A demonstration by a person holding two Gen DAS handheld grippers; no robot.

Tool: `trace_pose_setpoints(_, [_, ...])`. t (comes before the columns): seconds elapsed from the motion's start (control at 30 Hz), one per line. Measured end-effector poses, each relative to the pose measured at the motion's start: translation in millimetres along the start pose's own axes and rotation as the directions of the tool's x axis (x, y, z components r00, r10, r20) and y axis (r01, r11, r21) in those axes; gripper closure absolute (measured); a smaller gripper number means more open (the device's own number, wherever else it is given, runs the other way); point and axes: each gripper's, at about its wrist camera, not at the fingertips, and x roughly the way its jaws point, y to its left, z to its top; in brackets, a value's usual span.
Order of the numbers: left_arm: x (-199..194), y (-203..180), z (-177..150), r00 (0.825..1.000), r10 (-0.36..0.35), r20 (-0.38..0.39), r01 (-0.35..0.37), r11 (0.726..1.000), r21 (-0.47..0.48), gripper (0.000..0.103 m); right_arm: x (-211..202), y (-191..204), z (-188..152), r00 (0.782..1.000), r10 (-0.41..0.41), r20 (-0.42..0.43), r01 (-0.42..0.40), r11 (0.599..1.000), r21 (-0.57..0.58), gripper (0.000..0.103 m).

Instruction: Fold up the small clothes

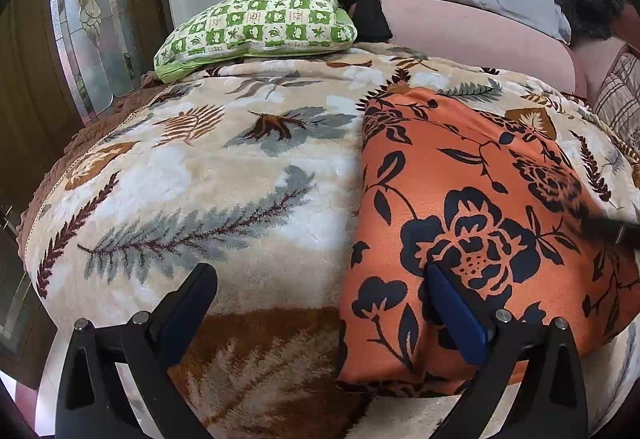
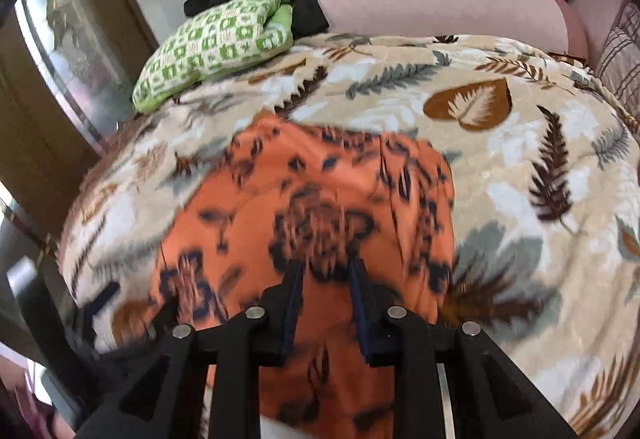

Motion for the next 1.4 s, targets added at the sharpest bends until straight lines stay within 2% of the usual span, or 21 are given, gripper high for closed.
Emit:
trace_pose_setpoints(0.07, [0, 0, -1, 1.000, 0.001, 0.004, -0.001, 1.000, -0.002, 0.000, 12, -4, -14, 0.999, -0.028, -0.017, 0.027, 1.000, -0.015, 0.074])
trace_pose_setpoints(0.13, [-1, 1, -1, 1.000, 0.000, 0.009, 0.000, 1.000, -0.002, 0.000, 9, -7, -17, 1.000, -0.019, 0.008, 0.019, 1.000, 0.008, 0.074])
trace_pose_setpoints(0.2, [0, 2, -1, 1.000, -0.004, 0.010, 0.004, 1.000, -0.007, 0.000, 0, -5, -15, 1.000, -0.031, 0.005, 0.031, 0.999, 0.026, 0.074])
trace_pose_setpoints(0.3, [0, 3, -1, 1.000, -0.007, 0.005, 0.007, 1.000, -0.022, 0.000, -22, 3, -24, 0.998, -0.007, 0.055, 0.005, 1.000, 0.023, 0.074])
trace_pose_setpoints(0.4, [-1, 2, -2, 1.000, -0.005, 0.003, 0.005, 1.000, -0.025, 0.000, -11, 2, -39, 1.000, -0.017, 0.002, 0.017, 1.000, 0.023, 0.074])
trace_pose_setpoints(0.53, [-4, 2, -2, 1.000, -0.002, 0.011, 0.002, 1.000, -0.002, 0.000, -10, 1, -45, 1.000, -0.019, 0.017, 0.019, 1.000, 0.008, 0.074])
trace_pose_setpoints(0.67, [-12, 0, 2, 1.000, 0.009, -0.012, -0.008, 0.999, 0.053, 0.000, -37, 3, -45, 1.000, -0.017, 0.016, 0.017, 1.000, 0.007, 0.074])
trace_pose_setpoints(0.73, [-22, -6, 5, 0.998, 0.042, -0.036, -0.038, 0.993, 0.109, 0.000, -51, 4, -51, 1.000, -0.020, 0.020, 0.020, 1.000, 0.007, 0.074])
trace_pose_setpoints(0.8, [-41, -15, 5, 0.997, 0.072, -0.006, -0.070, 0.982, 0.178, 0.000, -67, 4, -60, 0.999, -0.018, 0.035, 0.018, 1.000, 0.005, 0.074])
trace_pose_setpoints(0.9, [-78, -23, 6, 0.998, 0.042, 0.048, -0.051, 0.977, 0.206, 0.000, -89, 6, -74, 0.998, -0.028, 0.064, 0.029, 1.000, -0.013, 0.074])
trace_pose_setpoints(1.1, [-146, -23, 16, 0.996, -0.011, 0.084, -0.004, 0.984, 0.181, 0.000, -131, 10, -87, 0.989, -0.006, 0.147, 0.008, 1.000, -0.016, 0.074])
trace_pose_setpoints(1.4, [-197, -18, 15, 0.996, -0.055, 0.066, 0.046, 0.989, 0.138, 0.000, -172, 25, -94, 0.974, -0.046, 0.222, 0.047, 0.999, -0.002, 0.074])
